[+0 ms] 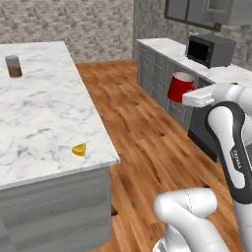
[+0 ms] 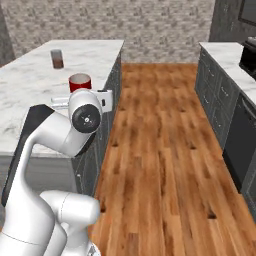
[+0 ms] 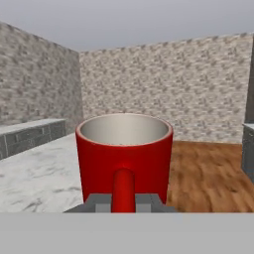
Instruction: Open the cabinet directly in front. Then move the beer and the mug to the dining counter with the jar on it.
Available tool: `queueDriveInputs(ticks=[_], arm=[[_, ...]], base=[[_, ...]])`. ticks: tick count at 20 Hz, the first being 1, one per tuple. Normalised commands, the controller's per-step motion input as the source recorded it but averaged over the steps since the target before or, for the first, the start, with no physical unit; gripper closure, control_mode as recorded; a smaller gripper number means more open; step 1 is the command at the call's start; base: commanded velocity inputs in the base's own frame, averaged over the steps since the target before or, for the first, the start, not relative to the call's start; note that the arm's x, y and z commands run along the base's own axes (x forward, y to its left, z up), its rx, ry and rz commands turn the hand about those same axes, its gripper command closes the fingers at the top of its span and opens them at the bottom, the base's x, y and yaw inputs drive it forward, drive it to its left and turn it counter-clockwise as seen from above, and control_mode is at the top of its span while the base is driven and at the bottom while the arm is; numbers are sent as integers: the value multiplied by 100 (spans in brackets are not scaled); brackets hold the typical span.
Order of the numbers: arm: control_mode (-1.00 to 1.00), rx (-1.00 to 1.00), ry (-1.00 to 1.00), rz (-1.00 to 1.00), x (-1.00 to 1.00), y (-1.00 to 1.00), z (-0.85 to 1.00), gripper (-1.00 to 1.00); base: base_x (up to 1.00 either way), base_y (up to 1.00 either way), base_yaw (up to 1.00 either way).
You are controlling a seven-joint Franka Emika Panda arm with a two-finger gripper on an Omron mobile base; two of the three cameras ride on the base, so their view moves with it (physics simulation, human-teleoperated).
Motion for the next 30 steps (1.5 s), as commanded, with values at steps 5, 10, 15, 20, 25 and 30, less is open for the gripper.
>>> queueDriveInputs(ticks=[5,10,15,20,25,30], arm=[[100,0,0,0,0,0,0,100],[100,0,0,0,0,0,0,100],[100,0,0,0,0,0,0,100],[100,0,0,0,0,0,0,100],[100,0,0,0,0,0,0,100],[100,0,0,0,0,0,0,100]], base=[[82,-100,0],[100,-100,8],[100,-98,8],[100,-42,14],[100,29,26],[100,35,23]])
